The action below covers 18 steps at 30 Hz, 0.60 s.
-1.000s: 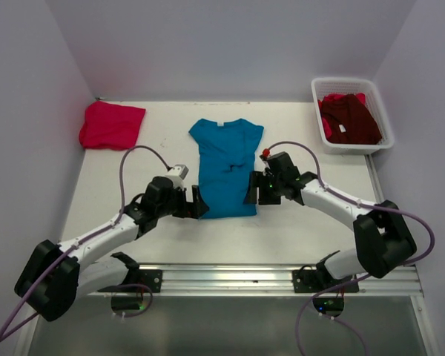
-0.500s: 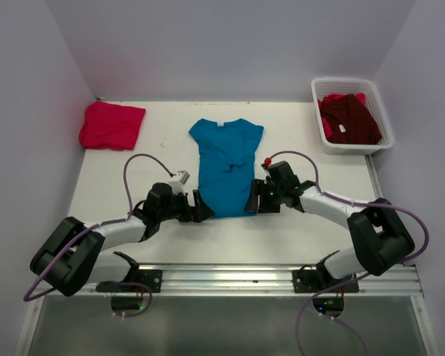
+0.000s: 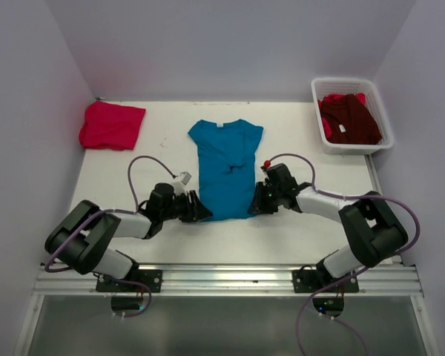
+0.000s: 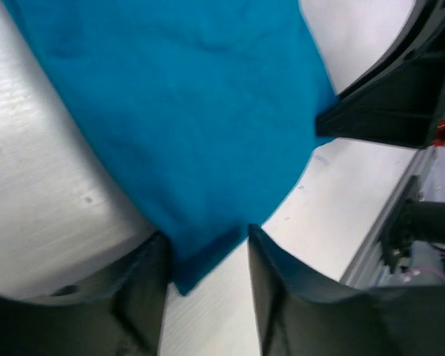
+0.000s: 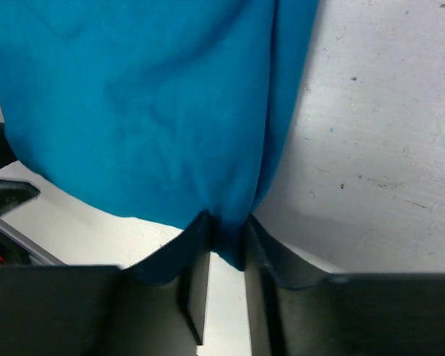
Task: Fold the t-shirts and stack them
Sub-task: Fold the tshirt
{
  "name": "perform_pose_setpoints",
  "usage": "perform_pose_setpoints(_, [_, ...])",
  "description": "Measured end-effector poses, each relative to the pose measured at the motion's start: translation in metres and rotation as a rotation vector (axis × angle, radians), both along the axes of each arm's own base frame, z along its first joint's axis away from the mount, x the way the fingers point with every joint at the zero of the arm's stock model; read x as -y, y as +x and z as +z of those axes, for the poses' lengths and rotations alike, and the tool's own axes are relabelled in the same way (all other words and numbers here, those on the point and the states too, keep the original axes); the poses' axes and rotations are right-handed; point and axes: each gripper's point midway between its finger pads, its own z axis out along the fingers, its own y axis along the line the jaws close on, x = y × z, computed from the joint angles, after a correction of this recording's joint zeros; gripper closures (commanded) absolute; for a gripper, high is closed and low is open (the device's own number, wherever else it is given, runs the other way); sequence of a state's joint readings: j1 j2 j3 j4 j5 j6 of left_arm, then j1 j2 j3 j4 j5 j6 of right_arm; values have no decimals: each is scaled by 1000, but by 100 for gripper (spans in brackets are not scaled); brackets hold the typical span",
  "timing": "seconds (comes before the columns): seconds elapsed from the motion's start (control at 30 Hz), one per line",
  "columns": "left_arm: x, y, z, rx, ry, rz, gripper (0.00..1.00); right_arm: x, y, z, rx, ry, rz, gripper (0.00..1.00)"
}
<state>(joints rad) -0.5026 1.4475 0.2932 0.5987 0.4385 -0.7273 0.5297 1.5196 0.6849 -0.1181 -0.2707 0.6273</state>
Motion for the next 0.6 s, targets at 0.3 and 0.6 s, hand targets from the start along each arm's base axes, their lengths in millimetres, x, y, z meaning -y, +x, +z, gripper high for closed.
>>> perform_pose_setpoints(0.3, [-8, -13, -17, -79, 46, -1, 100, 5, -5, 2, 1, -9, -10, 100])
perform_pose_setpoints(0.6, [-18, -29, -4, -108, 70, 7, 100, 8, -23, 28, 51, 25, 8, 100])
